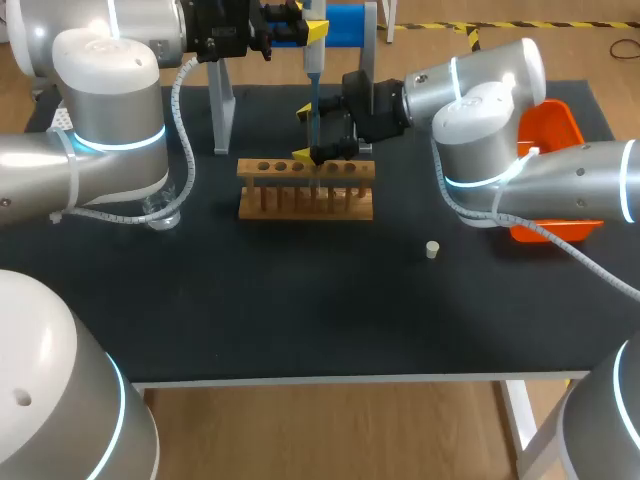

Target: Invert the test tube, pick up the pipette, mount the tip to pipette, aspirate from beaker and dispense into the tube, eject the tip, return the pipette, and cap with the stopper.

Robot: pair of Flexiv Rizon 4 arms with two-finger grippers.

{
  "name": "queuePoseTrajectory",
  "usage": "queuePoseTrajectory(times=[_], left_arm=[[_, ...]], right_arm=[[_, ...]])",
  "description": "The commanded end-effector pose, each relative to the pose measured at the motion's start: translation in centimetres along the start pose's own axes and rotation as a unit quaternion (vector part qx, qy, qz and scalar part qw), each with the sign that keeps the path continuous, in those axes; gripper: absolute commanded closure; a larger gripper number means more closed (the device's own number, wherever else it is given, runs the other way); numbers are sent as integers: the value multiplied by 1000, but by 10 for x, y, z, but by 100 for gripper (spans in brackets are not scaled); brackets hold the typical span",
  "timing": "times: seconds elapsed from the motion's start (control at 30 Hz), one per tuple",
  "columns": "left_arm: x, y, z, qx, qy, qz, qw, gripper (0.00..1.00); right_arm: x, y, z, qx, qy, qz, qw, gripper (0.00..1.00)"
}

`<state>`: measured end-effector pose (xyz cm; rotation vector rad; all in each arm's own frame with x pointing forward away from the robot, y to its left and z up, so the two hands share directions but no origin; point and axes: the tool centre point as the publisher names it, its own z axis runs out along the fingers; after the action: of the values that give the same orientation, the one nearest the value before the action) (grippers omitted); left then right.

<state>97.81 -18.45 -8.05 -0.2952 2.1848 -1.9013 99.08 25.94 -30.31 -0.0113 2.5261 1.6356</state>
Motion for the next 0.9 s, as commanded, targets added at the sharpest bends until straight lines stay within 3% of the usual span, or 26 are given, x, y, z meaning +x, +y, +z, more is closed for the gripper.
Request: queuePoseTrajectory(times=[0.03, 0.9], left_arm=[[0, 0, 0, 0, -1, 0, 1000, 100], [0, 0, 0, 0, -1, 0, 1000, 100]], right_arm=[[1, 0, 0, 4, 0, 0, 1000, 0], [1, 0, 3, 14, 0, -3, 1000, 0]])
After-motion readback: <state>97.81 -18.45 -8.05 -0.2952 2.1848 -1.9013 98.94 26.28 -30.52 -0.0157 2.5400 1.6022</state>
